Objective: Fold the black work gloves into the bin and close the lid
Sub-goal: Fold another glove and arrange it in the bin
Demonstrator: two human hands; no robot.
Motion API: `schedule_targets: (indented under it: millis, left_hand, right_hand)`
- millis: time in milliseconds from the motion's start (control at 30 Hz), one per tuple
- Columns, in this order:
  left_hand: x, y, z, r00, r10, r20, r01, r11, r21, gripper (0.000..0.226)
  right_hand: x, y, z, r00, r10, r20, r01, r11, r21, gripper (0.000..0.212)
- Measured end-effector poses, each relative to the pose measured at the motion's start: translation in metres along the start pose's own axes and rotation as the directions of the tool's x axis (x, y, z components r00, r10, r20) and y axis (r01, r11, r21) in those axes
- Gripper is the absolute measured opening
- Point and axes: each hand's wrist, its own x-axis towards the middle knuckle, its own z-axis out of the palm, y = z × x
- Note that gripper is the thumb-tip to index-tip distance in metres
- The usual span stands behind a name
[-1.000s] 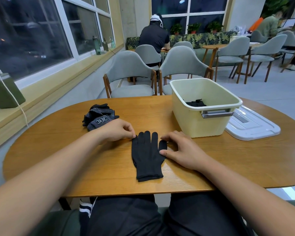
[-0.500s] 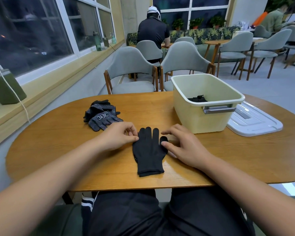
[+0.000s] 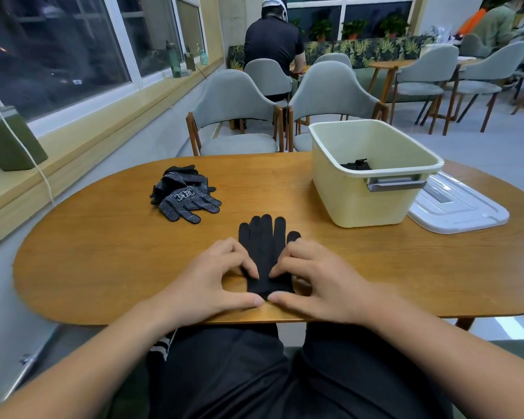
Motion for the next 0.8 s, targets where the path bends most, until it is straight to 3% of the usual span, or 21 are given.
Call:
schedule_targets:
  millis: [200, 400, 500, 667, 800]
  left_hand:
    - [-0.005, 0.002, 0.008, 0.995, 0.086, -0.046, -0.084, 0.995, 0.044, 0.013]
    - [-0.008, -0.001, 0.013, 0.979, 0.176, -0.100, -0.161, 0.976, 0.145, 0.015]
    - [-0.009, 0.000, 0.012, 0.987, 0.138, -0.077, -0.131, 0.987, 0.091, 0.016]
    - [0.025, -0.015, 0.000, 0.968, -0.041, -0.248, 0.023, 0.997, -0.073, 0.012]
    - [0.069, -0.046, -0.008, 0.935, -0.195, -0.296, 0.183, 0.981, -0.070, 0.015]
  right_hand:
    - [-0.001, 0.000, -0.001, 0.999, -0.014, 0.047, 0.016, 0.999, -0.045, 0.032]
    - [-0.004, -0.002, 0.000, 0.999, -0.019, 0.050, 0.022, 0.998, -0.063, 0.031]
    - [-0.002, -0.003, -0.001, 0.999, -0.015, 0.043, 0.018, 0.998, -0.062, 0.029]
    - [-0.003, -0.005, -0.002, 0.998, -0.012, 0.060, 0.016, 0.998, -0.065, 0.029]
    - [-0.003, -0.007, -0.004, 0.998, -0.007, 0.070, 0.013, 0.996, -0.086, 0.029]
